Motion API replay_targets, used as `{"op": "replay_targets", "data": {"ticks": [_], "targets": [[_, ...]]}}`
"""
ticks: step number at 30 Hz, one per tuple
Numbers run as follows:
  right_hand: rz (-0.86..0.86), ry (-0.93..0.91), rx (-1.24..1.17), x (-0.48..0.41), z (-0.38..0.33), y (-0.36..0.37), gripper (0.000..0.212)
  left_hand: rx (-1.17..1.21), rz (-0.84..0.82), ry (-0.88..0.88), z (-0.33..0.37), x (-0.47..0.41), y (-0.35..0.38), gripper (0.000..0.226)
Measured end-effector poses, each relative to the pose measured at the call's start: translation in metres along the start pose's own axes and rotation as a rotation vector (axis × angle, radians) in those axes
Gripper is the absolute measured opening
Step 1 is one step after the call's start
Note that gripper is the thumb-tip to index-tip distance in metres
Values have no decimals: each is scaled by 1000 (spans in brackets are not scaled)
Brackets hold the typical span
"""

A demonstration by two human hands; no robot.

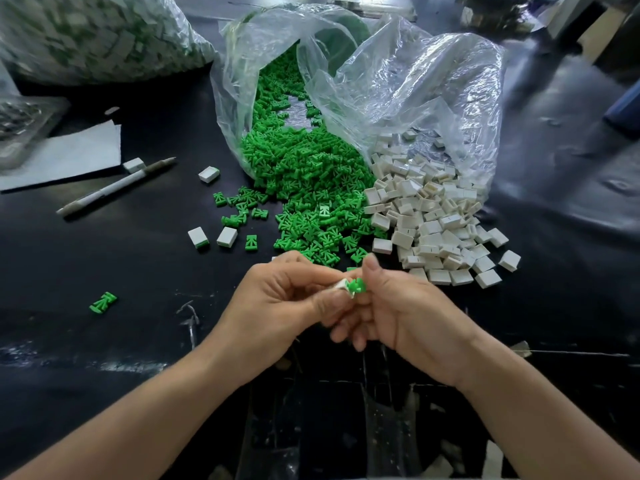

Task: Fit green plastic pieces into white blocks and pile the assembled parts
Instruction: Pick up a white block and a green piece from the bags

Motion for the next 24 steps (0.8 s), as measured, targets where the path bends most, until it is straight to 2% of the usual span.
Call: {"op": "replay_targets", "data": {"ticks": [3,8,13,16,19,22,24], "targets": [[-53,74,-106,-1,9,12,48,-74,-63,56,5,0,5,22],[-70,125,-192,0,15,16,45,-146,-66,145,15,3,7,26],[-93,103,-125,0,15,22,41,15,-82,118,11,4,7,17],[-100,94,-67,2,14,22,42,-58,-68,121,12,3,6,22],[-72,103,-24,3,16,19,47,-138,-60,155,15,3,7,16],[-8,112,-14,3,19,14,54,-120,-41,144,10,3,7,15],[17,101,-10,4,19,14,49,-102,-43,137,9,3,8,13]]}}
Point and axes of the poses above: each hand's wrist, its own x-axis away from the middle knuckle, its own y-axis out of the palm, z = x × y, the point moved 10 cm from there along -x, towards the middle knuckle, and after that the axes turned 2 degrees about -z, right-handed, at the moved point
